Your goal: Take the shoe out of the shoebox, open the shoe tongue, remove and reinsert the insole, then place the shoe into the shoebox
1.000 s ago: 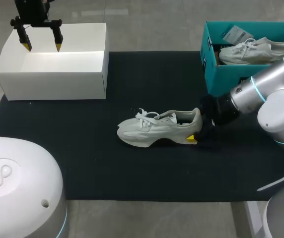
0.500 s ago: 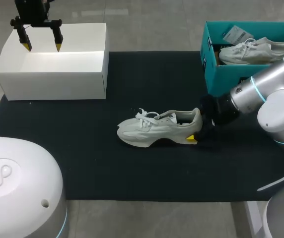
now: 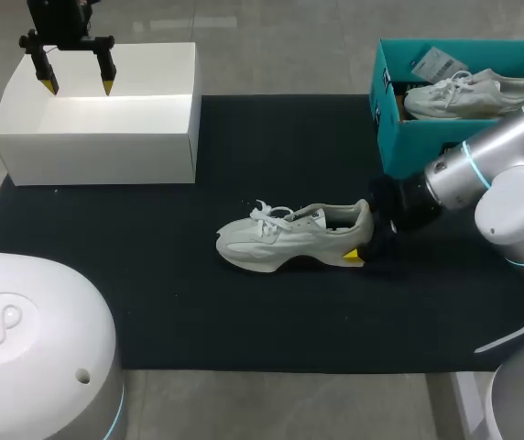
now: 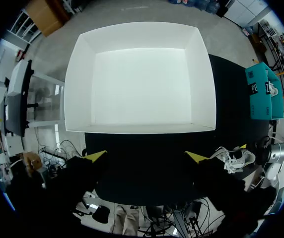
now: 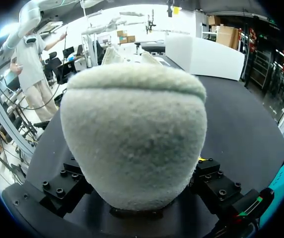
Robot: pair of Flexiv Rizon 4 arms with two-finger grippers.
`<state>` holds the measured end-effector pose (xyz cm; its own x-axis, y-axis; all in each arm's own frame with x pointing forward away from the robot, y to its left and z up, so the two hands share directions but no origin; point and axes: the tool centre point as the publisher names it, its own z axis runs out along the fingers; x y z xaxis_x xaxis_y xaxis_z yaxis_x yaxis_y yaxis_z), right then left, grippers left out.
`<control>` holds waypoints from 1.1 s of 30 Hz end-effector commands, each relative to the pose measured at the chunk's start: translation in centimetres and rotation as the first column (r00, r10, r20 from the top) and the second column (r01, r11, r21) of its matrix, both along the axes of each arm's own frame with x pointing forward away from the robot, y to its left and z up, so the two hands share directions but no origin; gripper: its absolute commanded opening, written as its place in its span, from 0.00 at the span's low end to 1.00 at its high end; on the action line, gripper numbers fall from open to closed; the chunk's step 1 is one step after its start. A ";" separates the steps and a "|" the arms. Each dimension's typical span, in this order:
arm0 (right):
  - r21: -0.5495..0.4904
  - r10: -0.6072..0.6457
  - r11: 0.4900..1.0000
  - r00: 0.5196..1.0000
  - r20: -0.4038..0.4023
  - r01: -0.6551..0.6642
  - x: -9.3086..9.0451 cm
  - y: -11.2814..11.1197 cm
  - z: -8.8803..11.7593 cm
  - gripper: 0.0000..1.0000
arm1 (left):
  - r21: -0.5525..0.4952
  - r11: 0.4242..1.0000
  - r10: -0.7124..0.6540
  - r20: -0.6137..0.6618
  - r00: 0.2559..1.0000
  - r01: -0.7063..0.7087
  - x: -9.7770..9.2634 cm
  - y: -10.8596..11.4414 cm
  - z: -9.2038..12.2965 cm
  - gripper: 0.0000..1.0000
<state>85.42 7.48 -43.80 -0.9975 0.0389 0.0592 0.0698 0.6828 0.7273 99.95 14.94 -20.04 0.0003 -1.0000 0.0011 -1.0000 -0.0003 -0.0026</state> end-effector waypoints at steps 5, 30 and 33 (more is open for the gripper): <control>-0.001 0.000 1.000 1.000 0.000 0.000 0.3 0.4 -0.6 0.00 | -0.042 0.993 0.113 0.012 0.994 -0.112 -2.8 -0.1 1.5 1.00; -0.001 0.000 1.000 1.000 0.000 0.000 0.3 0.4 -0.6 0.00 | 0.106 0.994 -0.011 0.064 0.998 0.004 -15.3 -15.6 -2.3 1.00; -0.001 0.000 1.000 1.000 0.000 0.000 0.3 0.4 -0.6 0.00 | 0.102 0.993 -0.063 0.064 0.996 0.056 -16.2 -18.0 -2.9 1.00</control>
